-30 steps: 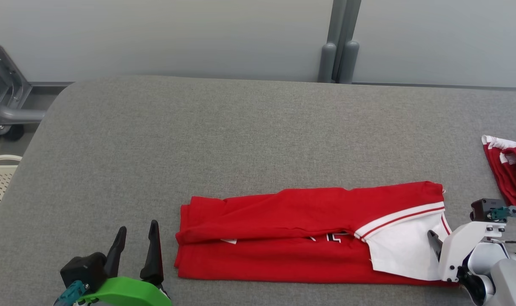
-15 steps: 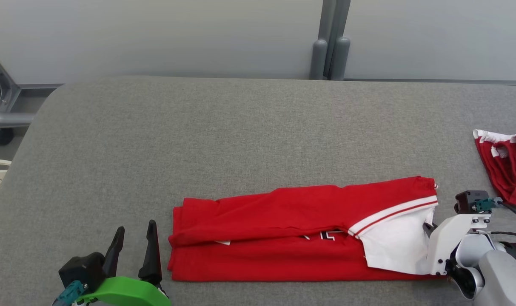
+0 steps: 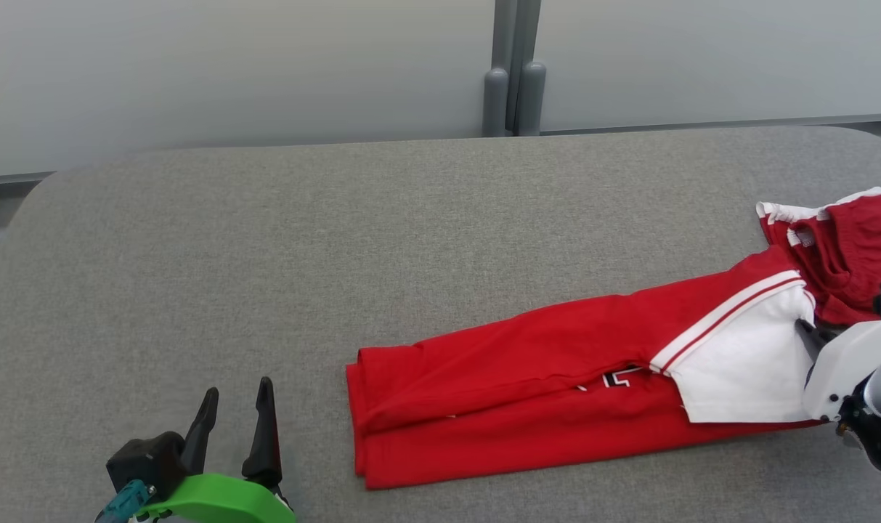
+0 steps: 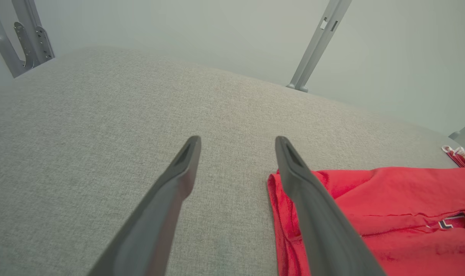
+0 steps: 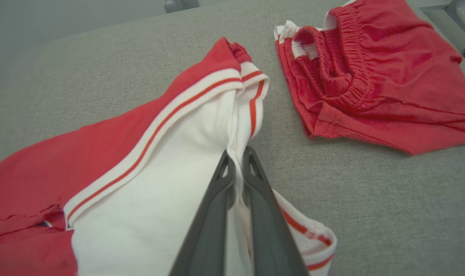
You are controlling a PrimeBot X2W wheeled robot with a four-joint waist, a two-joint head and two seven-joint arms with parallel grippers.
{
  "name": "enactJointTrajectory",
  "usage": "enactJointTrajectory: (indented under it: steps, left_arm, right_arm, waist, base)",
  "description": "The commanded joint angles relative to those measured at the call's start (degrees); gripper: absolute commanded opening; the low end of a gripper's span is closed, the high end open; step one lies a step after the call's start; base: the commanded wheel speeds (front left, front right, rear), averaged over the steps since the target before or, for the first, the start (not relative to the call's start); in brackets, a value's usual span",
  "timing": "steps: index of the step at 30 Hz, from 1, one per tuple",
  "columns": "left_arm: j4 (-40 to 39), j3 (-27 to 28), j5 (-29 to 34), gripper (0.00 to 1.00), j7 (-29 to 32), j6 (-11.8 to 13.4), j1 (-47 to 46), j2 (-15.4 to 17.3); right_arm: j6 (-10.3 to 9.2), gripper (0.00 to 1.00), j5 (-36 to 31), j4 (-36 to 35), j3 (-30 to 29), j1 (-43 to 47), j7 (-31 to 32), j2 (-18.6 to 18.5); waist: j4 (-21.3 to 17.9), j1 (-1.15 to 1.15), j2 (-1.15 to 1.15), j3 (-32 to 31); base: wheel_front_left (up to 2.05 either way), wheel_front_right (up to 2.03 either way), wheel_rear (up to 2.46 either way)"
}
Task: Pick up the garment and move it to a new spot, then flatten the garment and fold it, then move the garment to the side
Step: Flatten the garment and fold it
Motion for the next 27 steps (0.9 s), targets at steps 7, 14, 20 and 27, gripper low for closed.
enactJointTrajectory:
  steps: [7,14,20,27]
  left_arm:
    - [0.1,-0.3,-0.2,1.0,-0.1,-0.2,-1.3,-0.3]
    - [0.3,-0.4,-0.5,1.0,0.0,-0.3,-1.3,-0.3]
    - [0.8,-0.6,-0.6,1.0,0.0,-0.6,-1.3,-0.3]
    - [0.9,-1.0,-0.8,1.0,0.1,-0.8,-0.8,-0.3]
  right_arm:
    - [-0.04,0.0,0.4,-6.1,-5.8,2.7,2.5,0.0]
    - [-0.02,0.0,2.7,-13.1,-5.1,4.2,5.2,3.6]
    - [-0.02,0.0,4.1,-21.2,-2.1,6.1,7.6,5.2]
    - [-0.02,0.0,3.4,-28.8,2.3,8.6,9.4,7.2]
  waist:
    - [-1.9,0.0,0.24,-0.1]
    - [-2.1,0.0,0.24,-0.5]
    - [-1.6,0.0,0.24,-1.2]
    - [-0.3,0.0,0.24,-2.4]
  base:
    - [0.0,0.0,0.0]
    - [0.0,0.0,0.0]
    - [0.0,0.0,0.0]
    - [0.0,0.0,0.0]
